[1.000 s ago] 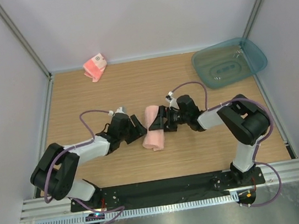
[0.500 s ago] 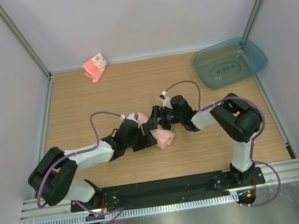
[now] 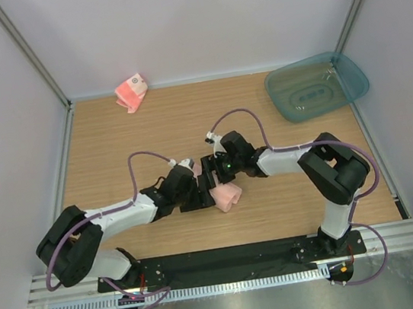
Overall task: Roll the towels
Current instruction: Roll the towel, then place the rolled towel into the container
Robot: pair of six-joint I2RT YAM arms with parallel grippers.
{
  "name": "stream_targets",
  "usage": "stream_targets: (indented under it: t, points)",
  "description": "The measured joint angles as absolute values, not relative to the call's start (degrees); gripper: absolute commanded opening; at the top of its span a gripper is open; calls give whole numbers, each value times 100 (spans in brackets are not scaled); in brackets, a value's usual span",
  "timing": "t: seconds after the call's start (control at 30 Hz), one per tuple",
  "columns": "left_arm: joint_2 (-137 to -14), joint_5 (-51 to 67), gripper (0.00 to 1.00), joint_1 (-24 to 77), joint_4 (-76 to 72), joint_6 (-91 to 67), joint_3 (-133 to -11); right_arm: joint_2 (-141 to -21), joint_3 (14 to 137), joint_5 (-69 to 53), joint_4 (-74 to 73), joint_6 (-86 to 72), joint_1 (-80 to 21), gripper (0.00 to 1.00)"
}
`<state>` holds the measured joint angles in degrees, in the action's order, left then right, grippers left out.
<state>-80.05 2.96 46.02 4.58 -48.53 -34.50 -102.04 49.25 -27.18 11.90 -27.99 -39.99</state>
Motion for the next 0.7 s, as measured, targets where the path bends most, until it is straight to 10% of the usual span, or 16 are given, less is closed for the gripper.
stream_targets:
  t: [0.27,0.43,0.7]
  points:
    - [-7891,156,78,4595,639,-4735,-3452,-10383,5717,-2252,-110,-2032,-4368,21]
    - [-7432,-19,99,4523,1223,-4630,-3514,-10479,5653,-2606,180,-2196,-4342,13]
    - [-5730,-427,100,4292,2276,-4381,-4598,-10643,5653,-3719,305,-2851,-3728,1]
